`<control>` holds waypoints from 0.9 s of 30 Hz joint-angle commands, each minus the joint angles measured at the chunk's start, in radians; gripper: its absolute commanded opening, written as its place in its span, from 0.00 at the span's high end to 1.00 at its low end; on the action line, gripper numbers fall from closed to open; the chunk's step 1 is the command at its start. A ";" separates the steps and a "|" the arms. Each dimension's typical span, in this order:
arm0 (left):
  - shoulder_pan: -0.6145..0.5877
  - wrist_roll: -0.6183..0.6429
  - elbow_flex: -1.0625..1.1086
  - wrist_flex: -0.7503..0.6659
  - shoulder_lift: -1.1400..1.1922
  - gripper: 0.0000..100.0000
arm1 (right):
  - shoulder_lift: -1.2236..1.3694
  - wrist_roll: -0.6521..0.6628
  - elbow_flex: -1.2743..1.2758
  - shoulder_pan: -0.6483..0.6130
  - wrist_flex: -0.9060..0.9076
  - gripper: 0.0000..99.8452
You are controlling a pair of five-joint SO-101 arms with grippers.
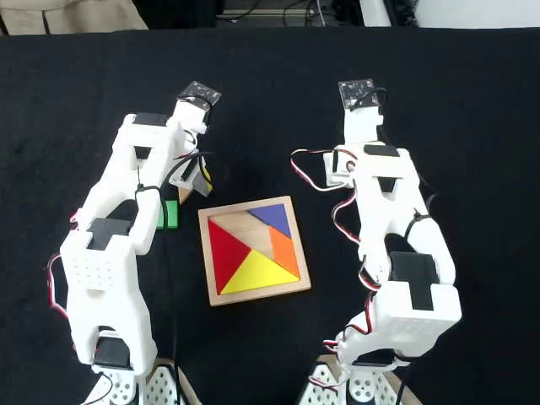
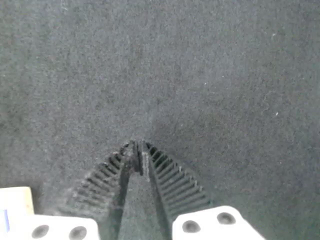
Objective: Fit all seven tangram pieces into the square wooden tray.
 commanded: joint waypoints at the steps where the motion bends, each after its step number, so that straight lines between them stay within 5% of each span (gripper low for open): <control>1: 0.015 -0.020 -0.041 0.018 -0.002 0.71 | -0.002 -0.005 -0.051 0.005 -0.018 0.99; 6: 0.012 -0.020 -0.110 0.057 0.055 0.72 | -0.002 -0.005 -0.051 0.005 -0.018 0.99; 12: 0.013 -0.021 -0.329 0.210 0.203 0.84 | -0.002 -0.005 -0.051 0.005 -0.018 0.99; 27: 0.007 -0.017 -0.595 0.427 0.308 0.84 | -0.002 -0.005 -0.051 0.005 -0.018 0.99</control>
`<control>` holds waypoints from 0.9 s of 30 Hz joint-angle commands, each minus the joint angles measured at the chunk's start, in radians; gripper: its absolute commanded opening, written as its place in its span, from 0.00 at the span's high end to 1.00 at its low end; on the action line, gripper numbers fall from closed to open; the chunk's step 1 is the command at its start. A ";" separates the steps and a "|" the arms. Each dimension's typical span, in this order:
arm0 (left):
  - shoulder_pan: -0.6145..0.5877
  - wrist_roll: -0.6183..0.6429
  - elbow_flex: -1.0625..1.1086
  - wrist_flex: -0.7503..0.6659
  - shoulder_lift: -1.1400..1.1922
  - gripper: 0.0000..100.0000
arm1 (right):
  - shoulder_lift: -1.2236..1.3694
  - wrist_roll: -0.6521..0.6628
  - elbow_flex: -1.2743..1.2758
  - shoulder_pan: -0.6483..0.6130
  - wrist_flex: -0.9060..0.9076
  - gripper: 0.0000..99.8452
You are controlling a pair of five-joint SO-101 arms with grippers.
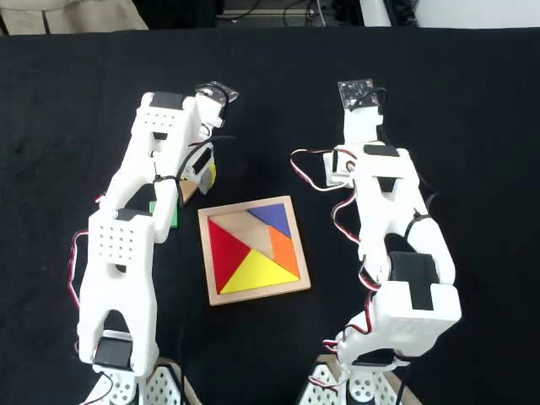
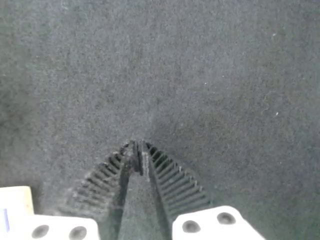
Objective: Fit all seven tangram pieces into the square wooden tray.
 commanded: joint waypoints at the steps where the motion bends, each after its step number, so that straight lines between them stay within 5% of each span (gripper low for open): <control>1: -0.027 -0.002 -0.035 0.009 -0.043 0.82 | -0.002 -0.005 -0.051 0.005 -0.018 0.99; 5: -0.064 -0.002 -0.033 0.009 -0.080 0.73 | -0.002 -0.005 -0.051 0.005 -0.018 0.99; 21: -0.047 -0.028 0.059 -0.012 -0.057 0.74 | -0.001 -0.005 -0.051 0.005 -0.018 0.99; 27: -0.042 0.017 0.065 -0.005 -0.057 0.85 | -0.001 -0.005 -0.051 0.005 -0.018 0.99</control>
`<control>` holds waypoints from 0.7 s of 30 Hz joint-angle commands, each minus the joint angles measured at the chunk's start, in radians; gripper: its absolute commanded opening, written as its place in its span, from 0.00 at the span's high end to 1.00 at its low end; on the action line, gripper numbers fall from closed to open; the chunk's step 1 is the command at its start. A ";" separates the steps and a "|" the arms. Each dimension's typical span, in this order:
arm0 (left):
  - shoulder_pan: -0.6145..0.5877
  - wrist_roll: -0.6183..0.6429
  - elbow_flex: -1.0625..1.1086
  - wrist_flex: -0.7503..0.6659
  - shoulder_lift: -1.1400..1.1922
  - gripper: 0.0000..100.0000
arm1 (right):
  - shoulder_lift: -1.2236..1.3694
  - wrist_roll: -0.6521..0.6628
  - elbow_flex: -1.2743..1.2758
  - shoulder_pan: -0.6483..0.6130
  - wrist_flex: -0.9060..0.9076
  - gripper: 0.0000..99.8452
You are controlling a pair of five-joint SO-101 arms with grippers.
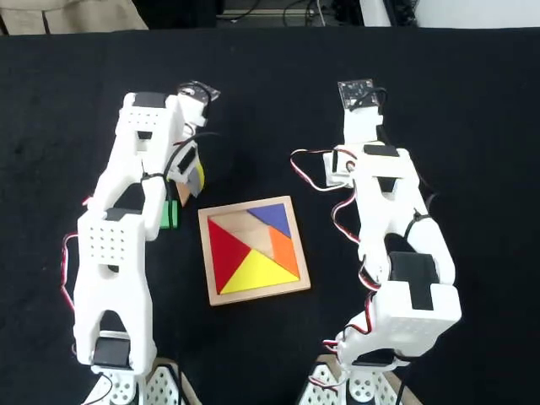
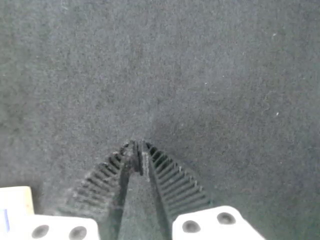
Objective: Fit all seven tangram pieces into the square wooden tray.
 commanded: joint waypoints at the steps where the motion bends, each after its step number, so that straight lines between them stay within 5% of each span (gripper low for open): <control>1: 0.013 0.035 0.010 0.002 -0.021 0.86 | -0.001 -0.005 -0.051 0.005 -0.018 0.99; 11: 0.018 0.140 -0.004 0.014 -0.037 0.87 | -0.001 -0.005 -0.051 0.005 -0.018 0.99; 17: 0.064 0.166 -0.137 0.262 -0.206 0.87 | -0.001 -0.005 -0.051 0.005 -0.018 0.99; 21: 0.074 0.301 -0.077 0.261 -0.374 0.87 | -0.001 -0.005 -0.051 0.005 -0.018 0.99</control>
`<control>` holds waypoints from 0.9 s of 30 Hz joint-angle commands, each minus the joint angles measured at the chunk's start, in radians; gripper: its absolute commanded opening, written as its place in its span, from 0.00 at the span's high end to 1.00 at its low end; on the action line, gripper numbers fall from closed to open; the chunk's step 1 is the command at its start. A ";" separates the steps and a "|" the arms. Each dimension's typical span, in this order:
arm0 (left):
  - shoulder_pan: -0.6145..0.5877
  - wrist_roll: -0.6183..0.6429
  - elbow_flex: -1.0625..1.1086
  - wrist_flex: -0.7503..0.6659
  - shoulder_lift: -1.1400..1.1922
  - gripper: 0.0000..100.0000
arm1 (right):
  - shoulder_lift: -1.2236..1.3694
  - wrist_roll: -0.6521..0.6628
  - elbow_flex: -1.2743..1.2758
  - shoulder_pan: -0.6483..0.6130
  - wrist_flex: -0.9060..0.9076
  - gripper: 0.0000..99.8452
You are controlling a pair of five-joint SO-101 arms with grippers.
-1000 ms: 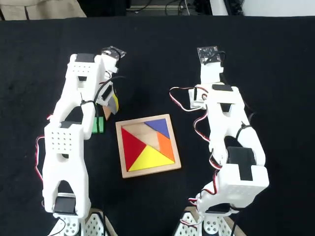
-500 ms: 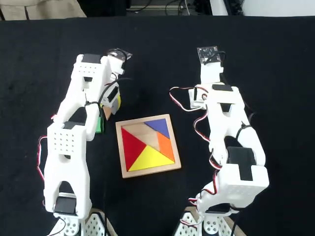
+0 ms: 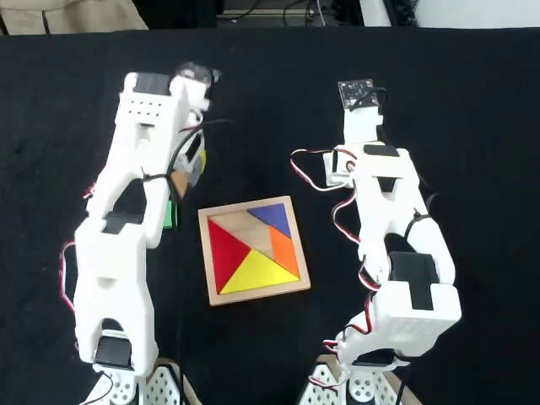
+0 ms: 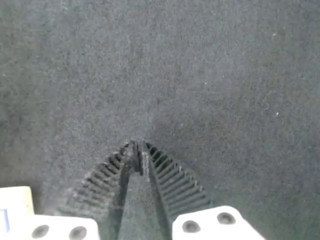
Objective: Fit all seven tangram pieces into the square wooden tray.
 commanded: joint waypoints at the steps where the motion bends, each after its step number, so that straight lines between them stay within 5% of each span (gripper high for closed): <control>1: 0.027 0.133 0.038 0.029 -0.238 0.87 | -0.002 -0.005 -0.051 0.005 -0.018 0.99; 8: 0.173 0.374 0.509 -0.063 -0.516 0.87 | -0.002 -0.005 -0.051 0.005 -0.017 0.99; 16: 0.289 0.651 1.121 -0.621 -0.813 0.87 | -0.002 -0.005 -0.051 0.012 -0.015 0.99; 27: 0.414 0.701 1.036 -0.709 -0.583 0.87 | -0.002 -0.005 -0.053 0.009 -0.017 0.99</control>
